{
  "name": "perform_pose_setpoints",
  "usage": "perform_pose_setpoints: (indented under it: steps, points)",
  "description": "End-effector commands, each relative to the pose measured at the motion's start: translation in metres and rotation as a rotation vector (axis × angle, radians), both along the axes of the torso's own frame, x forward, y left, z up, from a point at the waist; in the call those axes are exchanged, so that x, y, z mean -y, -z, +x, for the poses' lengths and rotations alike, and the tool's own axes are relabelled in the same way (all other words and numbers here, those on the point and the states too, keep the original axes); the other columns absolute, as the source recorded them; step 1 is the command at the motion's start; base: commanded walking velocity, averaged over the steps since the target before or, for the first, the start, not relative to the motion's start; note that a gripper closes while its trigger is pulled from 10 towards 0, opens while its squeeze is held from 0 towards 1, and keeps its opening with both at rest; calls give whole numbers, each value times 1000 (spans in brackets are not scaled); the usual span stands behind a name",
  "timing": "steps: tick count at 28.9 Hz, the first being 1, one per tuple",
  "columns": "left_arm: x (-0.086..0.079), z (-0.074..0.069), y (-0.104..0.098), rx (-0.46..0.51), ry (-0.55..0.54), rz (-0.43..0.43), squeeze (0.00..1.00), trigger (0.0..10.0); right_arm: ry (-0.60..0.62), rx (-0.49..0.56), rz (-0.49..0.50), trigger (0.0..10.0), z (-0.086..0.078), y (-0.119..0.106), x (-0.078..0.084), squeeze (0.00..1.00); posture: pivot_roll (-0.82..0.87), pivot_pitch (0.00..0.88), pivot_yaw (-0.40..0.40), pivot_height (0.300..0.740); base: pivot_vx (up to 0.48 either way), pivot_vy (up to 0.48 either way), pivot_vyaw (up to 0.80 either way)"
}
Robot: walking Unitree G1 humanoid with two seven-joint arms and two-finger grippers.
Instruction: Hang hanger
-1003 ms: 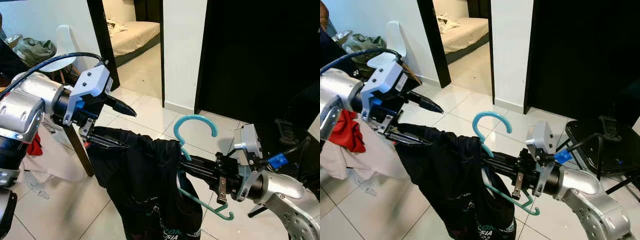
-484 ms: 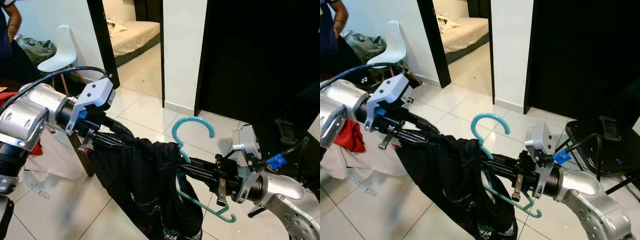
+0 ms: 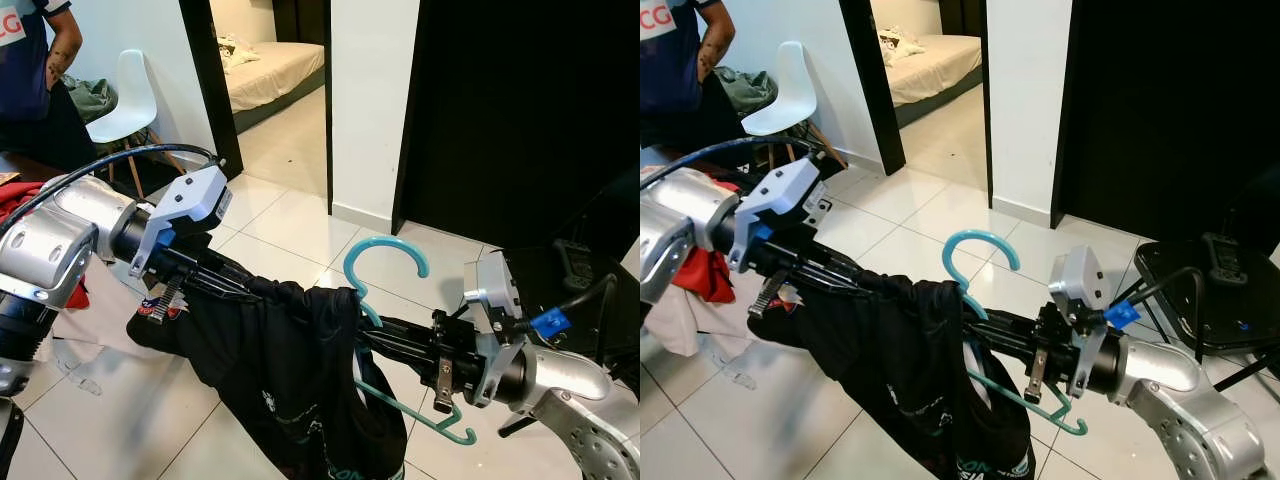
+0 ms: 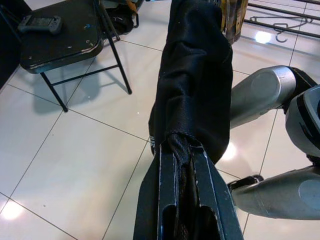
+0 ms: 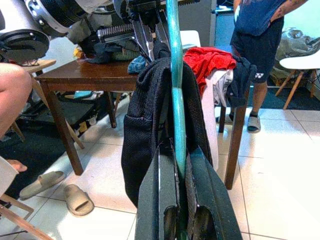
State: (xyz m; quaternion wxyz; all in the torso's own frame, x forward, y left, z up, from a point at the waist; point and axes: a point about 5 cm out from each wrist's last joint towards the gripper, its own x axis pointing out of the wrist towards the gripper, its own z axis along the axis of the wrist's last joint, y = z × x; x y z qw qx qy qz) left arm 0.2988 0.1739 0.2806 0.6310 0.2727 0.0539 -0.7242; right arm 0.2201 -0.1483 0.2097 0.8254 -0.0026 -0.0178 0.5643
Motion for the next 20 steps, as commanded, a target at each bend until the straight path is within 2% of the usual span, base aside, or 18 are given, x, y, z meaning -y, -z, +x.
perform_pose_setpoints:
  steps: [1, 13, 20]
  points:
    - [5, -4, 7, -33, 38, 10, 0, 0, -51, 45, 35, 10000, -3, -7, -10, 0, -90, 0, 76, 740, 0, 0, 0]
    - [13, -8, 18, -63, 42, -38, 0, 0, 0, 13, 21, 10000, 1, 4, -11, 0, -101, 0, 71, 740, 0, 0, 0]
    - [12, -7, 13, -42, 36, -43, 0, 0, 25, 15, 25, 10000, 5, 3, -9, 0, -96, 0, 68, 740, 0, 0, 0]
